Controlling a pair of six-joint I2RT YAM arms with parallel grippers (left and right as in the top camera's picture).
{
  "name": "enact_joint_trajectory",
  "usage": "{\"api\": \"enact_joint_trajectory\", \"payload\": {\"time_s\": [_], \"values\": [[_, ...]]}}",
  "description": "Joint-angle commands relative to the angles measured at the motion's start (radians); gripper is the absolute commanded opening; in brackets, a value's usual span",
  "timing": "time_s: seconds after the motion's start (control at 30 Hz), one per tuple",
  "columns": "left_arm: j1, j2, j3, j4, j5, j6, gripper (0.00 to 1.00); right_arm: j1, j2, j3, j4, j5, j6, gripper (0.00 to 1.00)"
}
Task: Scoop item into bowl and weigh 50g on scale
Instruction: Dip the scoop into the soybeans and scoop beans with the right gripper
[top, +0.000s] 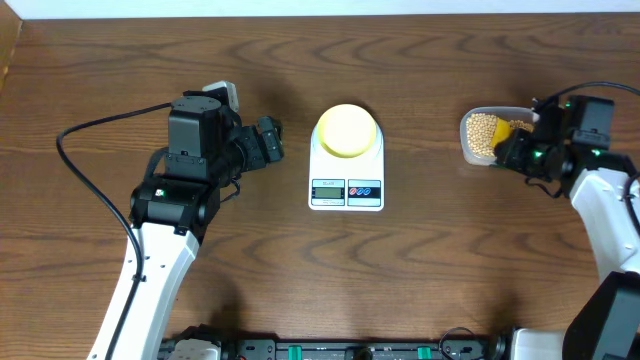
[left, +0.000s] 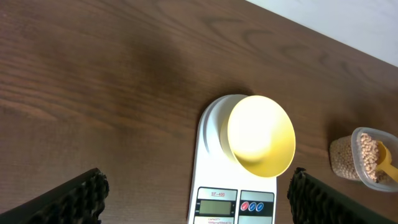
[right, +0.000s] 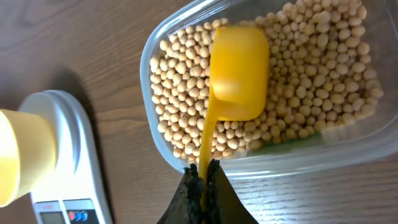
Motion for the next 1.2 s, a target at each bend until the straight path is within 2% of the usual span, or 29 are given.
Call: {"api": "enact_joint_trajectory", "payload": {"time_s": [0.0, 0.33, 1.17], "values": [[-0.002, -0.004, 0.01, 0.0, -0.013, 0.016, 0.94, -0.025, 0.005, -0.006, -0.028, -0.158, 0.008, 0.01], [-0.002, -0.004, 0.01, 0.0, -0.013, 0.012, 0.94, -0.108, 0.005, -0.016, -0.049, -0.223, 0.038, 0.01], [-0.002, -0.004, 0.01, 0.0, -0.013, 0.012, 0.94, -0.39, 0.006, -0.137, 0.021, -0.639, 0.046, 0.01]]}}
